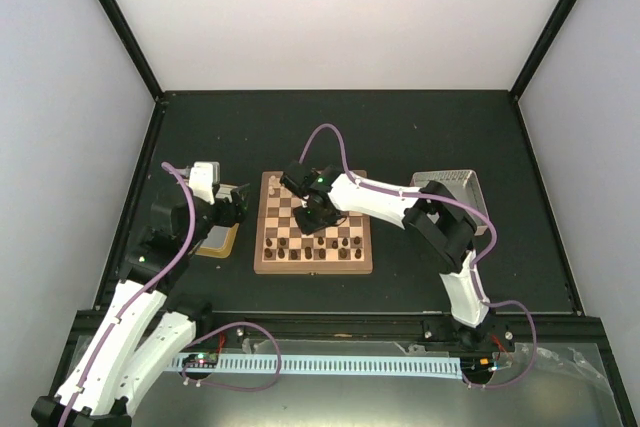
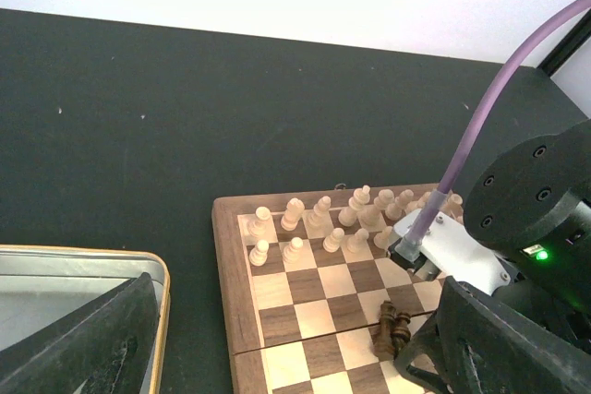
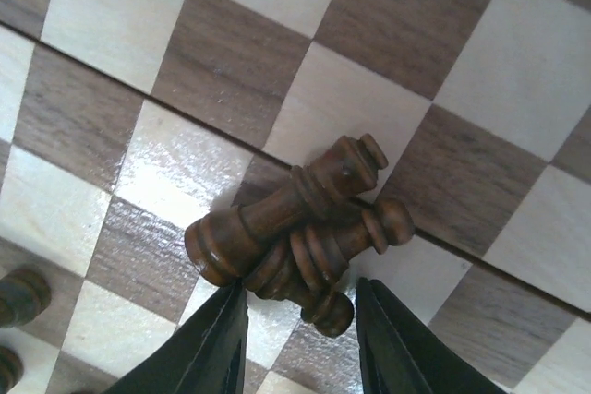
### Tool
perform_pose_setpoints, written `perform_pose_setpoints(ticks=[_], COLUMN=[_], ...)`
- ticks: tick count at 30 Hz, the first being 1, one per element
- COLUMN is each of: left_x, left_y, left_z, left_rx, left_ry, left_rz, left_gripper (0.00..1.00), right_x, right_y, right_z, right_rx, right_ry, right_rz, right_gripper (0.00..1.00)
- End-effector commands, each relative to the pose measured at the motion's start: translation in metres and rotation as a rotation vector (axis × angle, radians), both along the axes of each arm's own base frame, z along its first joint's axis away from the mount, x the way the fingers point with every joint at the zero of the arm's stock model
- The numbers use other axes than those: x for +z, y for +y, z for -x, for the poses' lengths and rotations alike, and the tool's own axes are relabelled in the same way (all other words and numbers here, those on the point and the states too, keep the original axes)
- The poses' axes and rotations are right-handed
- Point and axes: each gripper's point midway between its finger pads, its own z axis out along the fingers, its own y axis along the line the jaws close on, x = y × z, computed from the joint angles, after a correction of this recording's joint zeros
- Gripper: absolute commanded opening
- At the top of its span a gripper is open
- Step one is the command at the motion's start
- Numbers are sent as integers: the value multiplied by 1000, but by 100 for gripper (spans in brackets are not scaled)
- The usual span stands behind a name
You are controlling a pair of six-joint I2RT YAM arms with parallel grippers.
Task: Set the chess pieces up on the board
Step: Pick up the chess piece from the chessboard.
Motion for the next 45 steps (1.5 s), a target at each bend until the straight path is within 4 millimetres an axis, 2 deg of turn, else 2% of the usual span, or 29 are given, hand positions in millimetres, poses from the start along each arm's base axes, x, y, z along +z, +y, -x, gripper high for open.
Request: perform_pose_setpoints(ticks=[1, 10, 13, 20, 24, 31, 37, 45], left_x=[12, 11, 9, 2, -13, -45, -62, -68], left_y=[1, 0, -2, -10, -21, -52, -72, -93], left_z=[-2, -2, -2, -2, -1, 1, 1, -5], left_rx=[-3, -5, -18, -36, -62, -148, -220, -261], left_ry=[-41, -37, -29, 8, 66, 220, 352, 465], left_rz=[-3, -2, 6, 72, 159, 356, 436, 589], left_gripper=[85, 85, 85, 86, 86, 85, 81, 75], right_x=[1, 5, 11, 39, 53, 62, 82, 98], right_y=[2, 5, 8, 23, 29, 26, 24, 28], right_z=[-16, -9, -9, -7, -8, -12, -16, -4], right_rx=[-22, 29, 64, 148, 158, 145, 133, 193], right_ry=[-69, -62, -81, -162, -205, -255, -310, -326], right_rz=[13, -23, -56, -210, -279, -338, -424, -525], right_gripper=[33, 7, 1, 1, 1, 1, 1, 1])
